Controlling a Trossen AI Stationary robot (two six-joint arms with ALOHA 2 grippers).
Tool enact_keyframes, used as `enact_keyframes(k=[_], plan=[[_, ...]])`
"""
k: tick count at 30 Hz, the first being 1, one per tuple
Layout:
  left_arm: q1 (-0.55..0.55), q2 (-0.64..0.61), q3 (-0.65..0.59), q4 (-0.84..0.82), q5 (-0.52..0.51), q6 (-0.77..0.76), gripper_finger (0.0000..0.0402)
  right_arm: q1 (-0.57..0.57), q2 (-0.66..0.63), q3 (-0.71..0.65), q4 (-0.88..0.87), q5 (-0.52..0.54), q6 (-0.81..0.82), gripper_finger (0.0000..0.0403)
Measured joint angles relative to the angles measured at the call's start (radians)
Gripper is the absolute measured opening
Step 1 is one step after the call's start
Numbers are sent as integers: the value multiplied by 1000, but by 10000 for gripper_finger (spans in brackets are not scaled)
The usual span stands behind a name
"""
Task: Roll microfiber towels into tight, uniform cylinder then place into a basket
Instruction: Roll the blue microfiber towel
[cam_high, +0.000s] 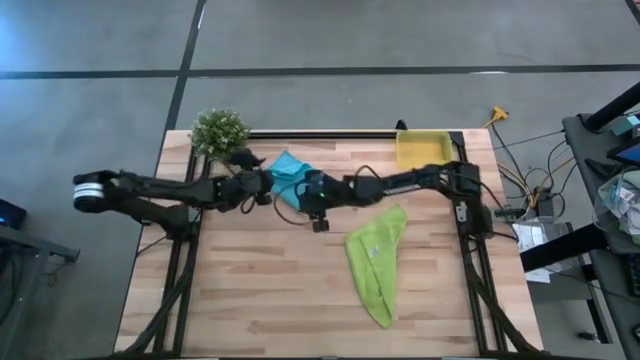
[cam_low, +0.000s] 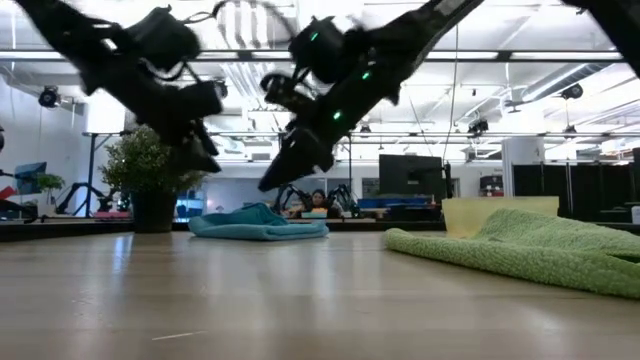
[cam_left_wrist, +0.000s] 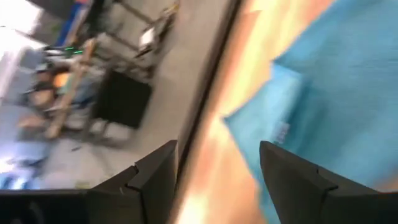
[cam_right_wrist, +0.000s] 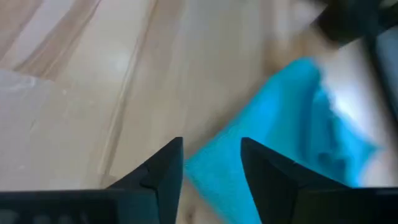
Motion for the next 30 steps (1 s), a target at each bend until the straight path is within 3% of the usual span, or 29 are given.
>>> enact_keyframes(k=[4, 7, 14, 21, 25, 30], plan=[[-1, -107, -85, 6, 203, -41, 210, -37, 103, 121, -152, -51, 10, 141], [-2, -155, -137, 15, 291, -46, 210, -41, 162, 183, -218, -51, -36, 152], [-2, -161, -211, 93, 325, -73, 210, -44, 226, 266, -218, -16, -39, 202], [-3, -87, -198, 103, 344, -95, 210, -46, 235, 256, -220, -5, -2, 214], [-3, -20, -197, 150, 356, -87, 210, -39, 230, 236, -223, -10, 42, 186], [-3, 94, -187, 167, 372, 30, 210, -11, 228, 231, -250, -6, 28, 80]])
